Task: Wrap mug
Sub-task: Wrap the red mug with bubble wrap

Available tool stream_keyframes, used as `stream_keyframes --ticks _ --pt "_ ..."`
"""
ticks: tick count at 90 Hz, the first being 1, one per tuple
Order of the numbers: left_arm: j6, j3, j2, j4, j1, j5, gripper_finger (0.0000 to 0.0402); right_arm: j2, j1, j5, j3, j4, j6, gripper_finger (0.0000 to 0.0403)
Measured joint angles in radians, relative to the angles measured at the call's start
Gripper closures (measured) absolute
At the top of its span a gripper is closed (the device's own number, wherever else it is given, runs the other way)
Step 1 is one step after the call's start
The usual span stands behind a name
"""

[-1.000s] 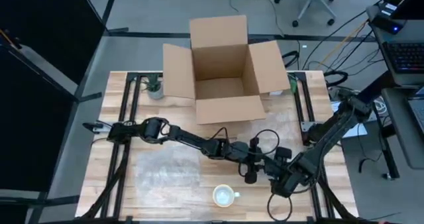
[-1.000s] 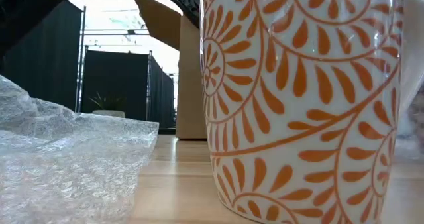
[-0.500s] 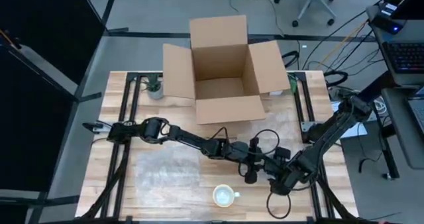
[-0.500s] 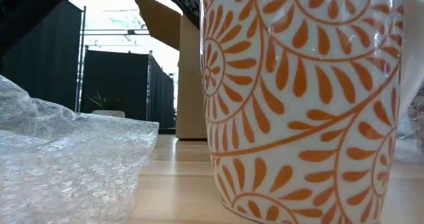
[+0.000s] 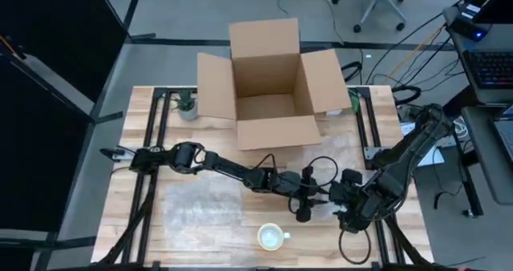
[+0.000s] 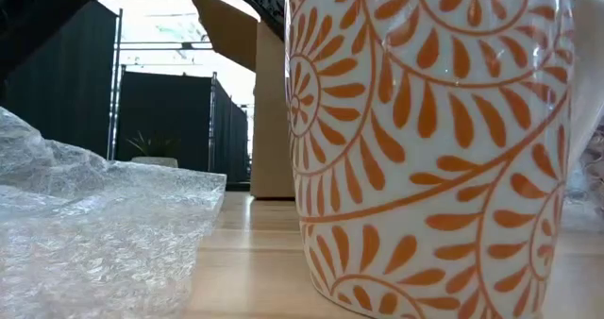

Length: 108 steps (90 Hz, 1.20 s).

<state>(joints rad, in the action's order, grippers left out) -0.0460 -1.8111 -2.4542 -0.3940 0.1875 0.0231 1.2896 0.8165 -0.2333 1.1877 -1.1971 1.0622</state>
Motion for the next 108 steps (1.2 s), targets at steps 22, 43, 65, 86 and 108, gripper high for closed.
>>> stream_keyframes --ticks 22,43,65,86,108 --pt "0.000 0.000 0.000 0.000 0.000 0.000 0.0275 -0.033 0.086 -0.038 -0.038 -0.272 0.233 0.0133" --pt "0.000 0.000 0.000 -0.001 0.000 0.000 0.0275 -0.033 0.115 -0.016 -0.174 -0.291 0.331 0.0133" --pt "0.000 0.000 0.000 -0.001 0.000 0.000 0.0275 -0.032 0.106 0.000 -0.247 -0.222 0.291 0.0133" --pt "0.000 0.000 0.000 -0.001 0.000 0.000 0.0275 -0.033 0.105 -0.162 -0.146 -0.116 0.188 0.0133" --pt "0.000 0.000 0.000 -0.001 0.000 0.000 0.0275 0.001 0.066 -0.181 -0.223 0.089 0.099 0.0133"
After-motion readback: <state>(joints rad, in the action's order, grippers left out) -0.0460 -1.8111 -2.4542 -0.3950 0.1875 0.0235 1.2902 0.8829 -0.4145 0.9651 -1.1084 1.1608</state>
